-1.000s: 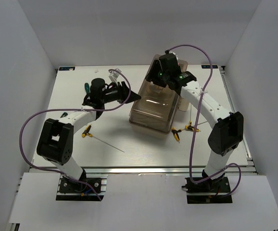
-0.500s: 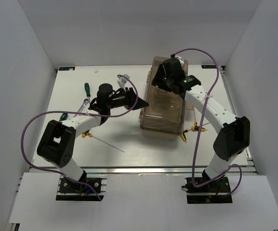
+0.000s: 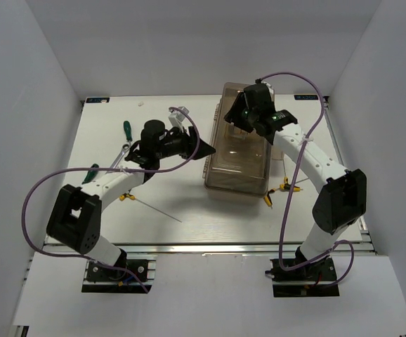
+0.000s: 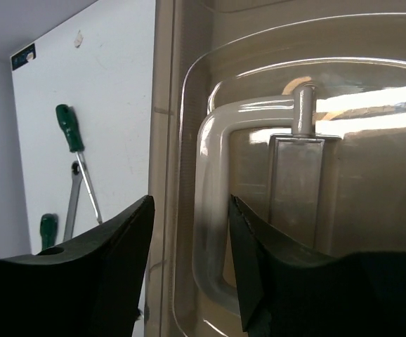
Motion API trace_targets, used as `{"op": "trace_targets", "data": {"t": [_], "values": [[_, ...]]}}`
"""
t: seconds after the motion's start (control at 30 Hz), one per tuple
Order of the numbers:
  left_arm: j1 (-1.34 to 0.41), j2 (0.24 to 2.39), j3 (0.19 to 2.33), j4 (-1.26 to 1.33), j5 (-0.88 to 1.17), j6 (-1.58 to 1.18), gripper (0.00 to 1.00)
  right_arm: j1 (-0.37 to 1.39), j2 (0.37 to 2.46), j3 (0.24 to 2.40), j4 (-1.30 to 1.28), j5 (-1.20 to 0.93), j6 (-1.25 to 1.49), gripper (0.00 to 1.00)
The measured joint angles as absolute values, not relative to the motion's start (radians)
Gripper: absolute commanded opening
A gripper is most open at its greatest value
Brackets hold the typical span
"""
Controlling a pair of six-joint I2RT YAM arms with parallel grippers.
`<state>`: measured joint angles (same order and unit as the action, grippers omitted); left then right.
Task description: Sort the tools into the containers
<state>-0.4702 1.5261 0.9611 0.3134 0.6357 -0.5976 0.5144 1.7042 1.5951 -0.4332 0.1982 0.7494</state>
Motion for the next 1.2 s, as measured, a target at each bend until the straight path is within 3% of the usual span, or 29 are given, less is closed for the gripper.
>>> {"op": "trace_targets", "data": {"t": [0.13, 0.3, 0.73, 1.2], "values": [[-0.474, 1.473, 1.048, 0.201, 0.522, -0.519, 0.74, 0.483, 1.702, 1.572, -0.393, 0.099, 0.772, 0.48], [-0.472, 1.458, 1.187, 0.161, 0.450, -0.456, 0.75, 0.440, 1.700, 1.546, -0.351, -0.020, 0.792, 0.41], [-0.473, 1.692, 1.314, 0.113, 0.494, -0.444, 0.75, 0.421, 1.700, 1.501, -0.251, -0.202, 0.841, 0.36], [-0.473, 1.724, 1.358, 0.133, 0.580, -0.471, 0.75, 0.410, 1.700, 1.495, -0.221, -0.264, 0.891, 0.35]]}}
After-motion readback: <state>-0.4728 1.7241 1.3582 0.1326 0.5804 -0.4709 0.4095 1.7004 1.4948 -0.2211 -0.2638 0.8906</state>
